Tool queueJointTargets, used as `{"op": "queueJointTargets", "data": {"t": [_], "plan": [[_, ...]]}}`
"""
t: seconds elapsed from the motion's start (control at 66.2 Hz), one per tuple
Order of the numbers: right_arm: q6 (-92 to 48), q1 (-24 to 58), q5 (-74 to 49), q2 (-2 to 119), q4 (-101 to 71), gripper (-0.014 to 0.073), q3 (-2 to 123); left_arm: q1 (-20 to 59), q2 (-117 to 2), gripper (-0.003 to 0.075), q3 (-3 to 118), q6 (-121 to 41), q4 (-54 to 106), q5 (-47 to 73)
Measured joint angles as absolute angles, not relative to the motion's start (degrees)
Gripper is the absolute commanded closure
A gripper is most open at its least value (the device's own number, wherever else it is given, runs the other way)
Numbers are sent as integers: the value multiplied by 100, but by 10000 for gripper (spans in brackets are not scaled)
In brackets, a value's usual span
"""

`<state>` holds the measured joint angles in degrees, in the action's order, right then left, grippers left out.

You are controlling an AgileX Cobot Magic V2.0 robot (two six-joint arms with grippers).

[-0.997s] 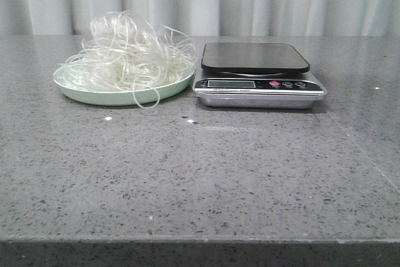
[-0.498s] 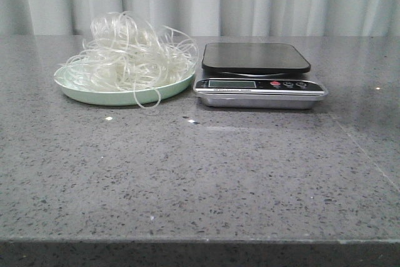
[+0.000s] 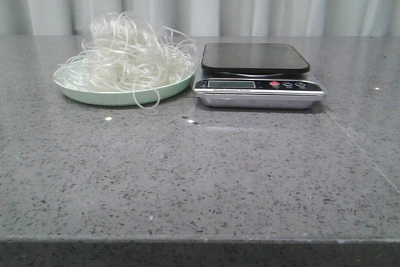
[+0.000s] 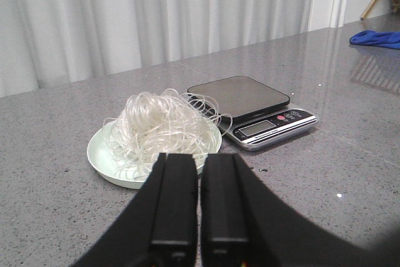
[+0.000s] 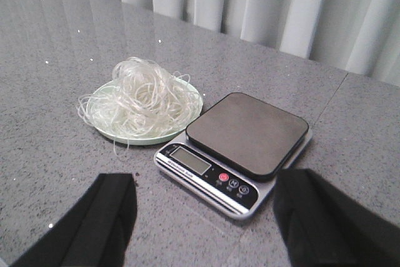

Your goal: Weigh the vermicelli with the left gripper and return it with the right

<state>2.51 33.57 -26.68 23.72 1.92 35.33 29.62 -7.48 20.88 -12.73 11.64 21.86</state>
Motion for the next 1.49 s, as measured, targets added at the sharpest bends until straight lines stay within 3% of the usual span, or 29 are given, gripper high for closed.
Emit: {"op": "queueJointTargets", "data": {"t": [0.227,0.317,0.408,0.423,0.438,0.453,0.468,0.513,0.604,1.359,1.495], "plan": [[251,3357,-2697,1232,63,30,2780,2962,-748,575,2088,-1273,1164,2186],[251,3357,-2697,860,-60,72,2582,2962,-748,575,2088,-1273,1164,2186],[251,3357,-2630,592,-83,216,2446,2962,-748,575,2088,-1273,1164,2186],[251,3357,-2587,538,-83,292,2415,2962,-748,575,2088,-1273,1164,2186],[251,3357,-2587,538,-83,292,2415,2962,-748,575,2088,-1273,1164,2186],[251,3357,-2564,506,-83,356,2402,2962,-748,575,2088,-1273,1164,2186],[251,3357,-2564,506,-83,356,2402,2962,-748,575,2088,-1273,1164,2186],[251,3357,-2531,469,-83,473,2378,2962,-748,575,2088,-1273,1164,2186],[251,3357,-2507,469,-92,430,2368,2962,-748,575,2088,-1273,1164,2186],[251,3357,-2507,469,-92,429,2368,2950,-748,575,1913,-1273,1164,2112],[251,3357,-2507,469,-92,429,2368,2557,-722,575,1485,-1273,1164,2036]]}}
